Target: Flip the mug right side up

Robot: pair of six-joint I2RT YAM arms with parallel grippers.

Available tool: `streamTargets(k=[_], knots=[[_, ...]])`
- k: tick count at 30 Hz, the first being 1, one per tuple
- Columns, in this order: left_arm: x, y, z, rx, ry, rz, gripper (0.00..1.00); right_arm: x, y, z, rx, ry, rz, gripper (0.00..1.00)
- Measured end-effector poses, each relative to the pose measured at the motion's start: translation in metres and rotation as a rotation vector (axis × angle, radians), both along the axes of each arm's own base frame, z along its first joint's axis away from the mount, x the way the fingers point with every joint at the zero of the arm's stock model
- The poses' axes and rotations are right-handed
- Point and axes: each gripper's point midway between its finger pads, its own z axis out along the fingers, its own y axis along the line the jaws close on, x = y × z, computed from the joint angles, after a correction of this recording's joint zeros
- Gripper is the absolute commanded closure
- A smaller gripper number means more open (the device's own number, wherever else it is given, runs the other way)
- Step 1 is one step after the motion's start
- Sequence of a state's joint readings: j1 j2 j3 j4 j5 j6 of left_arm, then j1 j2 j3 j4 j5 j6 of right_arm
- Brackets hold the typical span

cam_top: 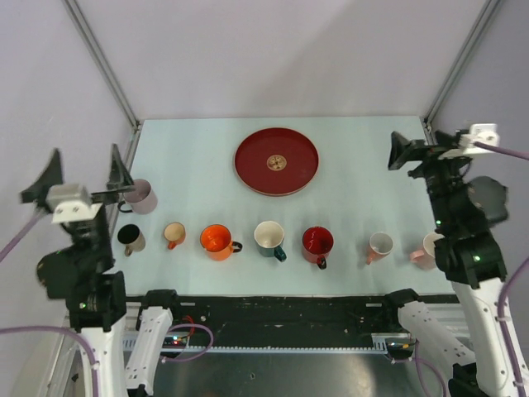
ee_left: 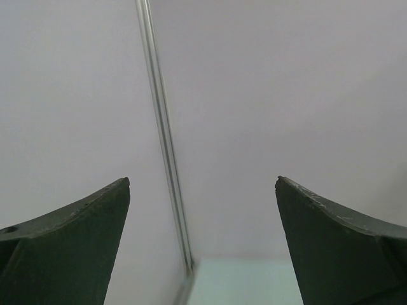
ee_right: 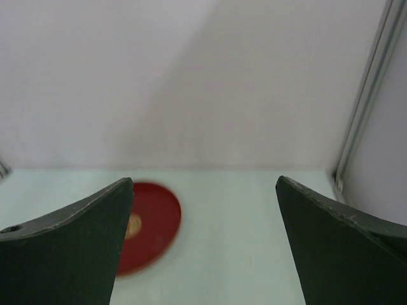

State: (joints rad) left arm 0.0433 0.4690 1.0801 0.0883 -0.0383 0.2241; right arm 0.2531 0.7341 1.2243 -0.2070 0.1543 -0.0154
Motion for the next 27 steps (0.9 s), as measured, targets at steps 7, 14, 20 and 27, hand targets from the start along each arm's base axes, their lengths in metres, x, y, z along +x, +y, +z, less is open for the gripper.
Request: streamTargets(k=[7, 14, 20, 27], knots=[[0.055, 0.006, -0.174, -0.178, 0.429, -0.018, 0.00, 0.032, 0.001, -0.148, -0.009, 0.347, -0.051, 0.01], [0.060, 0.014, -0.272, -0.280, 0.615, 0.027, 0.00, 0.029, -0.008, -0.234, 0.009, 0.516, -0.117, 0.00], [0.062, 0.022, -0.323, -0.320, 0.726, 0.089, 0.00, 0.023, -0.015, -0.266, 0.019, 0.540, -0.153, 0.01], [0.062, 0.024, -0.330, -0.331, 0.745, 0.099, 0.00, 0.023, -0.017, -0.275, 0.022, 0.544, -0.162, 0.01]])
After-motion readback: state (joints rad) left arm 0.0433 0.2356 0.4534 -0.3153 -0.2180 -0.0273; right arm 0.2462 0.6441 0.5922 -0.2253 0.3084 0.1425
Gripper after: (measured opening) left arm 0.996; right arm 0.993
